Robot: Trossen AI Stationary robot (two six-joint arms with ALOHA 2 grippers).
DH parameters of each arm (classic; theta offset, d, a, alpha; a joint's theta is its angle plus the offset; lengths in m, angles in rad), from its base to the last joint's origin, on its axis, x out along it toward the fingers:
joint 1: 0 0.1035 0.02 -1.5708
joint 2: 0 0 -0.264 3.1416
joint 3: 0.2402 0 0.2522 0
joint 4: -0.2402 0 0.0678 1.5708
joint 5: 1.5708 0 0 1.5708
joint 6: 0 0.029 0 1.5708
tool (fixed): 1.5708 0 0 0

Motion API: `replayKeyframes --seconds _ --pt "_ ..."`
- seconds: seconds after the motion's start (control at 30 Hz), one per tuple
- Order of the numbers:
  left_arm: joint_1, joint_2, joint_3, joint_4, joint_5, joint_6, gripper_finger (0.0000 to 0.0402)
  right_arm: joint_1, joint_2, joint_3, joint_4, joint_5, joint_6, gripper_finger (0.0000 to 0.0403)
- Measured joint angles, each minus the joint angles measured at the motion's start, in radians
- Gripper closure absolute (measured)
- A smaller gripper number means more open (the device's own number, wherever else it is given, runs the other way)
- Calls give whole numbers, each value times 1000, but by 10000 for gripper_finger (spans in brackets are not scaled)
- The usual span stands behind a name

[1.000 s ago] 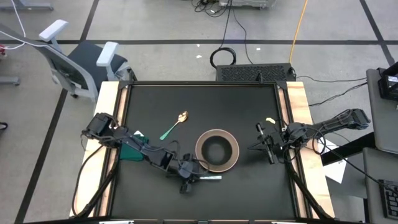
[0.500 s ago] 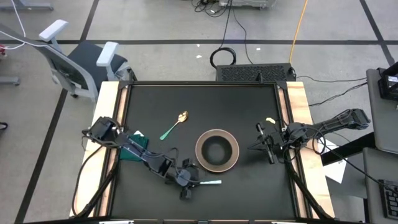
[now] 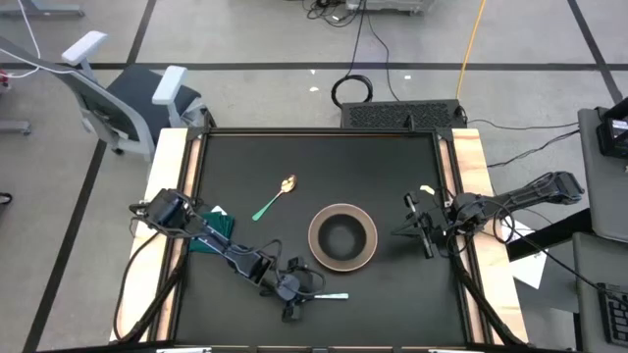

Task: Set table place
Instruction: Put the fork to the right of the plate

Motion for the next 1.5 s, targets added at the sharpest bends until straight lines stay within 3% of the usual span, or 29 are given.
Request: replayKeyframes --seconds 0.23,0.53,0.77,0.93,1.27,1.5 --pt "3 1 0 -3 0 5 350 0 0 0 1 0 0 403" --pt "6 1 0 1 0 18 345 0 0 0 1 0 7 403" --pt "2 -28 -1 45 0 175 344 0 0 0 0 0 8 403" --pt "-4 -138 -1 14 -1 319 344 0 0 0 0 0 8 403" --pt "12 -451 0 -229 -31 474 344 0 0 0 -5 0 8 403" --pt "32 -616 0 -405 -146 586 344 0 0 0 -4 0 8 403"
